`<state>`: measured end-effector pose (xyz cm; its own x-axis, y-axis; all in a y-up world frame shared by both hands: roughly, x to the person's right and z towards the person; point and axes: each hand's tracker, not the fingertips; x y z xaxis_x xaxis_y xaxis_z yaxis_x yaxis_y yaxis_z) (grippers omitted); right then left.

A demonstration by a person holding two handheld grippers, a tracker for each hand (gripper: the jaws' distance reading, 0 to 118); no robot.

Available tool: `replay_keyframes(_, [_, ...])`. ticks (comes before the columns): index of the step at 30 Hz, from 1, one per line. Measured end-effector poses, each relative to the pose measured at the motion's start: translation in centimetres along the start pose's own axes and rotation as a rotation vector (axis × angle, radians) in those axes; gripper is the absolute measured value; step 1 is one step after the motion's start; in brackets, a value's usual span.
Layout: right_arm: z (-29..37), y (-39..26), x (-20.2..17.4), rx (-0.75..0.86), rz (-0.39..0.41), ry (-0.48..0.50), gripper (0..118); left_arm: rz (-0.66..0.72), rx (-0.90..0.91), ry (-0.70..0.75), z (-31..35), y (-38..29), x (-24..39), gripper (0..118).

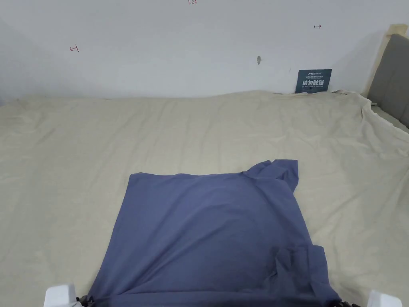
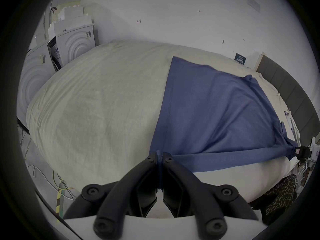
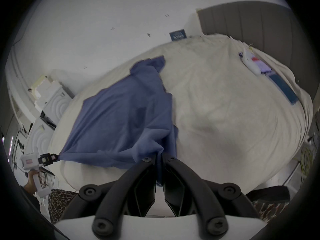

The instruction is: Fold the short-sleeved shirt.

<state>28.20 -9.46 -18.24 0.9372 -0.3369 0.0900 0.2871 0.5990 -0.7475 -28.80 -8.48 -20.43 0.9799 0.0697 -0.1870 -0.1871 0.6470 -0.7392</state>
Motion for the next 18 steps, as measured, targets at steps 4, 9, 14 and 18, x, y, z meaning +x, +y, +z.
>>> replay_keyframes(4, [-1.5, -0.9, 0.5, -0.046, -0.049, -0.037, 4, 0.004, -0.05, 0.012, -1.0, -1.0, 0.1, 2])
replay_keyframes(9, [-1.1, -0.9, -0.2, -0.053, -0.056, -0.057, 42, 0.028, -0.078, 0.011, -0.8, -1.1, 0.6, 41])
replay_keyframes(14, [2.1, 1.7, -1.9, 0.072, 0.047, -0.067, 82, 0.044, 0.005, -0.006, 1.7, 0.5, 1.7, 85])
replay_keyframes(18, [6.3, 5.5, -4.6, 0.242, 0.142, -0.02, 81, 0.087, 0.192, -0.056, 6.2, 3.8, 2.9, 109])
